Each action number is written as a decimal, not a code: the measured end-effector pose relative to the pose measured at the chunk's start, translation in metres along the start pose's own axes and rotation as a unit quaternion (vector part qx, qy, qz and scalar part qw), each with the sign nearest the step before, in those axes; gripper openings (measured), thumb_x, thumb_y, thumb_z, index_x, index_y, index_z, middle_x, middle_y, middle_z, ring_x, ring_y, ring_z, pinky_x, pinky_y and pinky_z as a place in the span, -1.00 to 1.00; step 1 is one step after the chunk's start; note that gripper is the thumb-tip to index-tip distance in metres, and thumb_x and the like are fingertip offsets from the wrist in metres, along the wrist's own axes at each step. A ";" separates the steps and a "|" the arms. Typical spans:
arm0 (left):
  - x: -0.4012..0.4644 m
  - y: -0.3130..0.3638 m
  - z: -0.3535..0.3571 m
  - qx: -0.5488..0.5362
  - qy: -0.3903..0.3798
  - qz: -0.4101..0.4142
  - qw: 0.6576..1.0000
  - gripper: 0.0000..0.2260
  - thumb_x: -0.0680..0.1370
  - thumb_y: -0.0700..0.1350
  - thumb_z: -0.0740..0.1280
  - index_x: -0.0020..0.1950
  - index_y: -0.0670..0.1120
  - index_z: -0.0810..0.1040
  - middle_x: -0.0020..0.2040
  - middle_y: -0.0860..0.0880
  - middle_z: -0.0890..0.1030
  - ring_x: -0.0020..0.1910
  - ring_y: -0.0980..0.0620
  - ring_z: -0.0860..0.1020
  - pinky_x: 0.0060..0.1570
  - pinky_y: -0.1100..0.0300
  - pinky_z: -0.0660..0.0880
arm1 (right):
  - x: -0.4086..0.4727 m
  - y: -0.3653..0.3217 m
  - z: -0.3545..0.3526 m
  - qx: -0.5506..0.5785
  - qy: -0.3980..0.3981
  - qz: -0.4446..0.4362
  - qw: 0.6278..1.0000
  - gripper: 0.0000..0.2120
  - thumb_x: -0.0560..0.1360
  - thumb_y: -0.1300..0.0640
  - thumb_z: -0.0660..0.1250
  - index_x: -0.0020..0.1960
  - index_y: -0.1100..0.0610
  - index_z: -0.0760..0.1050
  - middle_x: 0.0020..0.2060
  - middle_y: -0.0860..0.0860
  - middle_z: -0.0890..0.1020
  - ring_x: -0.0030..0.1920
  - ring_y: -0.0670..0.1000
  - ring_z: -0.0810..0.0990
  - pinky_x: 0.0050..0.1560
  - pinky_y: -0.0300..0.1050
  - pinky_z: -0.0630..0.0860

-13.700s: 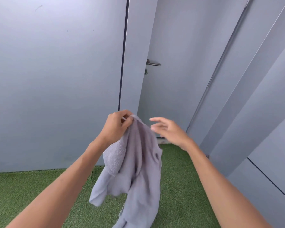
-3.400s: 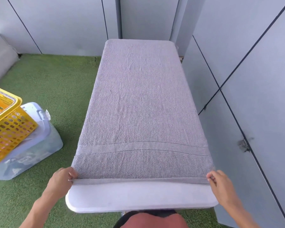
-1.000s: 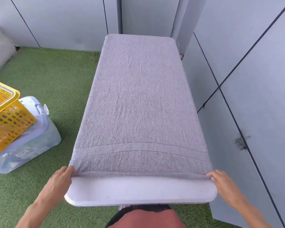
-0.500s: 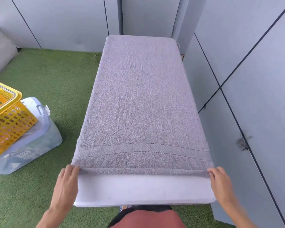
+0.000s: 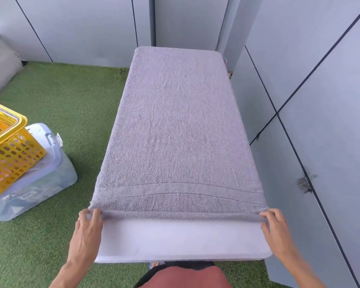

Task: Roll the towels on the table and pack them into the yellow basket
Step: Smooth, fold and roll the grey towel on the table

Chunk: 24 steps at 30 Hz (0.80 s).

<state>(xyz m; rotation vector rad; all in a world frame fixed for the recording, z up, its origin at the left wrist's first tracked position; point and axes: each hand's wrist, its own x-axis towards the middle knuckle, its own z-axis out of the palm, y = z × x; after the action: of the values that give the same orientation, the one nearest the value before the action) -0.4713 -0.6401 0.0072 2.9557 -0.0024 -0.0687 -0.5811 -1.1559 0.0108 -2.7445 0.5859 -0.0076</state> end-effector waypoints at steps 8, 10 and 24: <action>0.011 -0.003 -0.006 -0.020 -0.005 0.003 1.000 -0.59 0.32 -0.56 0.27 0.06 -0.20 0.47 -0.08 -0.15 0.43 -0.09 -0.15 0.41 -0.32 -0.01 0.51 | -0.002 0.004 0.003 -0.022 -0.005 0.003 1.000 -0.78 0.46 0.45 0.30 0.04 0.25 0.56 -0.03 0.09 0.56 0.05 0.15 0.47 0.12 -0.11 0.29; 0.010 -0.016 -0.010 -0.028 -0.020 0.023 0.999 -0.60 0.39 -0.53 0.26 0.12 -0.17 0.49 -0.11 -0.08 0.46 -0.12 -0.10 0.45 -0.29 0.06 0.47 | -0.003 0.009 -0.006 -0.019 -0.038 0.011 0.999 -0.81 0.50 0.42 0.26 0.05 0.27 0.55 -0.04 0.09 0.57 0.06 0.15 0.47 0.07 -0.09 0.31; 0.084 -0.039 -0.032 -0.162 -0.160 -0.094 0.969 -0.82 0.39 -0.34 0.44 -0.11 -0.08 0.62 -0.22 -0.03 0.61 -0.14 -0.09 0.56 -0.22 0.12 0.36 | 0.035 -0.016 -0.026 0.016 -0.018 0.037 0.999 -0.78 0.42 0.30 0.41 -0.19 -0.02 0.53 -0.31 -0.15 0.44 -0.26 -0.07 0.45 -0.16 -0.04 0.41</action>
<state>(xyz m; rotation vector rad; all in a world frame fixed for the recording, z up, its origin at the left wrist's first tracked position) -0.3860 -0.5958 0.0278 2.5773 0.2241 -0.5178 -0.5447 -1.1638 0.0380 -2.6845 0.6720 0.0501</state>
